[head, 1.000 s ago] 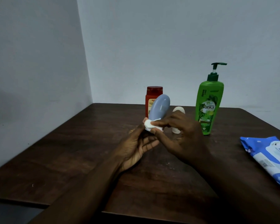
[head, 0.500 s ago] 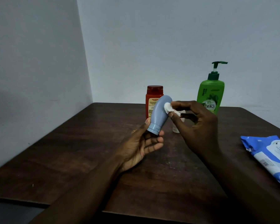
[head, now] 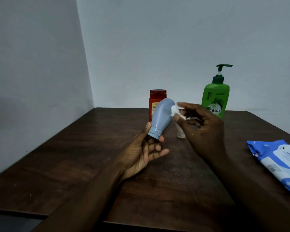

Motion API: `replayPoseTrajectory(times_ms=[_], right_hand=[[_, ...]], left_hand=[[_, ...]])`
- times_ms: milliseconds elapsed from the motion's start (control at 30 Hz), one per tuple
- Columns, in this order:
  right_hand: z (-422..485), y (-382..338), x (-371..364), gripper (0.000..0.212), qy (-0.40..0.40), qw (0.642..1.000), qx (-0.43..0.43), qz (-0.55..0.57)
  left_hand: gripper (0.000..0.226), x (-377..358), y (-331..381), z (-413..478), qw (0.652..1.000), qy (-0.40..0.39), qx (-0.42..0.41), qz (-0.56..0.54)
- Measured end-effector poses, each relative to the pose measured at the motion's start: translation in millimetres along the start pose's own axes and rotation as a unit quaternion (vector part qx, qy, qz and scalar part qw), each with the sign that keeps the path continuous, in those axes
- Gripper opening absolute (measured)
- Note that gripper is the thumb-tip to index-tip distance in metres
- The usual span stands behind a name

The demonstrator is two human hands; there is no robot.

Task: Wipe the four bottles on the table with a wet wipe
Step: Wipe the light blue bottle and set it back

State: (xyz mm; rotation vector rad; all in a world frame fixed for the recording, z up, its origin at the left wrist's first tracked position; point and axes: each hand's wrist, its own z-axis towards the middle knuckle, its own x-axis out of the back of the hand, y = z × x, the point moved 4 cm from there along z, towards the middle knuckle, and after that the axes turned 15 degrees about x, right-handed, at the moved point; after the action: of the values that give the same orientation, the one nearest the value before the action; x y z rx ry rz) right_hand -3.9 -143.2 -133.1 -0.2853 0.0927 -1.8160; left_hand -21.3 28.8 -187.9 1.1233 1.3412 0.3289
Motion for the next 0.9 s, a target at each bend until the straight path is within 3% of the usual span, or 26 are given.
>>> replayPoseTrajectory(times_ms=[567, 700, 900], right_hand=[[-1.4, 11.8, -0.6, 0.031, 0.035, 0.994, -0.081, 0.058], [1.9, 12.9, 7.4, 0.028, 0.048, 0.997, -0.060, 0.019], [4.3, -0.3, 5.3, 0.031, -0.017, 0.996, 0.035, -0.085]], left_hand=[[0.055, -1.8, -2.3, -0.7, 0.999, -0.008, 0.019, 0.026], [0.058, -1.8, -5.8, 1.9, 0.996, 0.012, 0.032, 0.079], [0.049, 0.2, -7.9, 3.8, 0.993, 0.027, 0.018, 0.115]])
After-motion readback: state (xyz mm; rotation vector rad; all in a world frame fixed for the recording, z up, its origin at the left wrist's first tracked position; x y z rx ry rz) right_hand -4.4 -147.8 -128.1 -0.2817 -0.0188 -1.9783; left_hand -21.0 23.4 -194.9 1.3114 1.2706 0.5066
